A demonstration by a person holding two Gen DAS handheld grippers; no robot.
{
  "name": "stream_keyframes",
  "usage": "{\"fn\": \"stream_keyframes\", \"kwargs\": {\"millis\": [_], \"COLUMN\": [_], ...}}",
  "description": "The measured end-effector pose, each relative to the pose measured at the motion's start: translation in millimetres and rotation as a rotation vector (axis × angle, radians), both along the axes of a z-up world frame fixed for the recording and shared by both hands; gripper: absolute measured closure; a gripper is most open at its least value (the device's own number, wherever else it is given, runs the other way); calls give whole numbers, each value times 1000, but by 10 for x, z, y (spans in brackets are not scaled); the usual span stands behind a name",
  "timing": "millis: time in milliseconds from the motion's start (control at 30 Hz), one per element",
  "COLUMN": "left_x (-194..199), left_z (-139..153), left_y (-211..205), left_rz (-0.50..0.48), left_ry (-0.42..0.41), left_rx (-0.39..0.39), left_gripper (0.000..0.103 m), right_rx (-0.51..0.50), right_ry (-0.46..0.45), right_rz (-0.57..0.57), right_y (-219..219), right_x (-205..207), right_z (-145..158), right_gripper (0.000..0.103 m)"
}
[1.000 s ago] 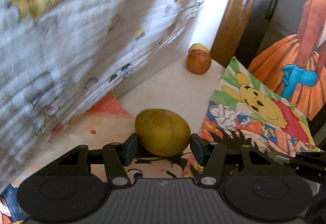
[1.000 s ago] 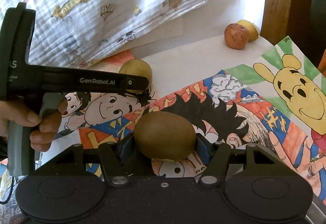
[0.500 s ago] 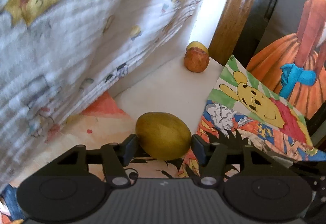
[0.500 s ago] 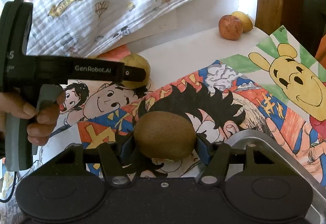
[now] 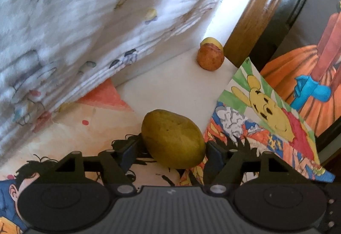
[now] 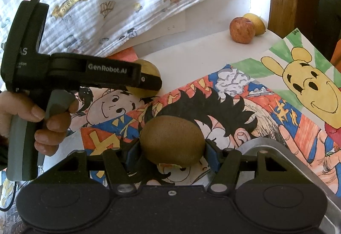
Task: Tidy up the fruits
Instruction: 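Lift the yellow pear with the left tool while the right tool lifts the kiwi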
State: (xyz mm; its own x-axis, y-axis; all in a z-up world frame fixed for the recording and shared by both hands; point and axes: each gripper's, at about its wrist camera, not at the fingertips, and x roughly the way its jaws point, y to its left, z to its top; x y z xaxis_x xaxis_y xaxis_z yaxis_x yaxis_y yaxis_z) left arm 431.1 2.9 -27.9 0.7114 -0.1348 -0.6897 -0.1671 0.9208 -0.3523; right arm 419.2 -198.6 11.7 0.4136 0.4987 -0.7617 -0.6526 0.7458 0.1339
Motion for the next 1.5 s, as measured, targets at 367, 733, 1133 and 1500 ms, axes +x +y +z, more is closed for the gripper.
{"fn": "stream_keyframes", "kwargs": {"millis": [367,733,1133,1500], "left_x": [97,81,26,-106], "left_z": [-9,-27,-10,15], "left_y": [-15,-66,-74,-75], "left_rz": [42,18,-6,-15], "left_ry": [13,-10,-16,-30], "left_rx": [1,23,35,-20], "left_gripper": [30,36,37,37], "right_rx": [-3,0,12,30], "right_ry": [-13,16,21,12], "right_rz": [2,16,12,-29], "right_y": [21,65,49,-104], "right_x": [-1,21,37,0], "right_z": [-3,-71,-71,32], "right_gripper": [38,37,39,40]}}
